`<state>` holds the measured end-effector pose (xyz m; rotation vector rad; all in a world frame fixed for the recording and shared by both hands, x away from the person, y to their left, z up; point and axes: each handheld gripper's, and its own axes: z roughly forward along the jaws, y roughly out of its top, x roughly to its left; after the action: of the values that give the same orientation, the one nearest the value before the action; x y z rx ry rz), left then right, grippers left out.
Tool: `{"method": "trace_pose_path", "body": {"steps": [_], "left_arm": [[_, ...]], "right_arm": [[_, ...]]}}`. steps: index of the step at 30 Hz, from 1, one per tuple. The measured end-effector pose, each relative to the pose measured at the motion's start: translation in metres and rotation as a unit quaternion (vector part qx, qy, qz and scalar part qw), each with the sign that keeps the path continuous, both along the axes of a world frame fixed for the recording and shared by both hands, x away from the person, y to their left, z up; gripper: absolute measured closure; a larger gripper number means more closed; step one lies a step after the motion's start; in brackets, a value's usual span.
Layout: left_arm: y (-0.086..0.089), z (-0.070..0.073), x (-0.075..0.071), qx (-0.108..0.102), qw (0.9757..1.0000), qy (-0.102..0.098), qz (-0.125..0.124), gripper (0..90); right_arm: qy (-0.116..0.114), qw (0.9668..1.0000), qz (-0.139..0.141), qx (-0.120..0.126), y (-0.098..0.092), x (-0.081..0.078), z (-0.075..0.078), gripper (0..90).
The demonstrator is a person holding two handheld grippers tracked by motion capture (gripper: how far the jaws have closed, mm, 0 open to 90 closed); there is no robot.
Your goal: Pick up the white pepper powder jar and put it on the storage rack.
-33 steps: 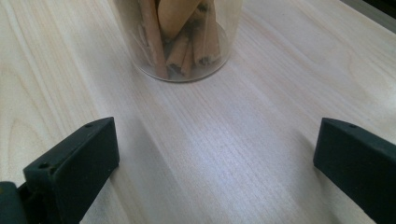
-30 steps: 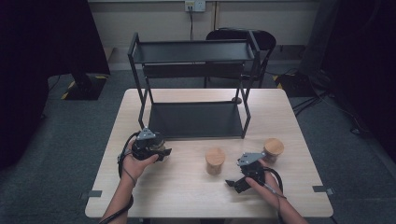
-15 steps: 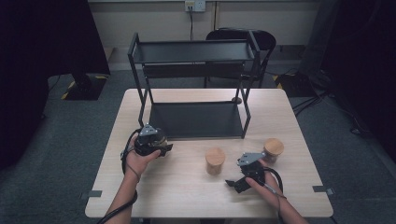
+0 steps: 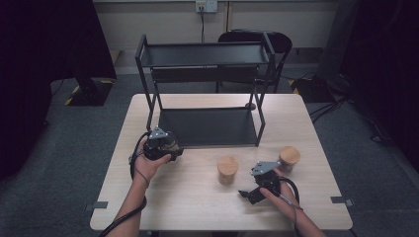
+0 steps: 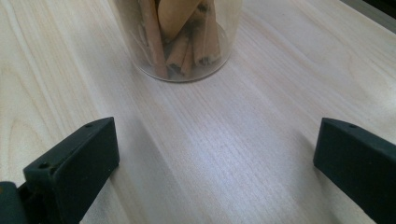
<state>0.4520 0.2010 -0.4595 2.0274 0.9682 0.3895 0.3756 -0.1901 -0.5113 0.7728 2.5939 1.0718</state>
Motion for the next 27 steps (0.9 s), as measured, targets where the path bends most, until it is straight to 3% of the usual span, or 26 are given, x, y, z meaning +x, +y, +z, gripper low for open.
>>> {"method": "trace_pose_path", "body": {"steps": [8, 27], "left_arm": [[-0.002, 0.002, 0.007, -0.009, 0.9999, 0.0, 0.007, 30.7], [-0.01, 0.009, 0.023, -0.005, 0.9999, 0.003, 0.012, 30.7]], "right_arm": [[0.0, 1.0, 0.0, 0.0, 0.0, 0.0, 0.0, 0.0], [0.0, 1.0, 0.0, 0.0, 0.0, 0.0, 0.0, 0.0]]}}
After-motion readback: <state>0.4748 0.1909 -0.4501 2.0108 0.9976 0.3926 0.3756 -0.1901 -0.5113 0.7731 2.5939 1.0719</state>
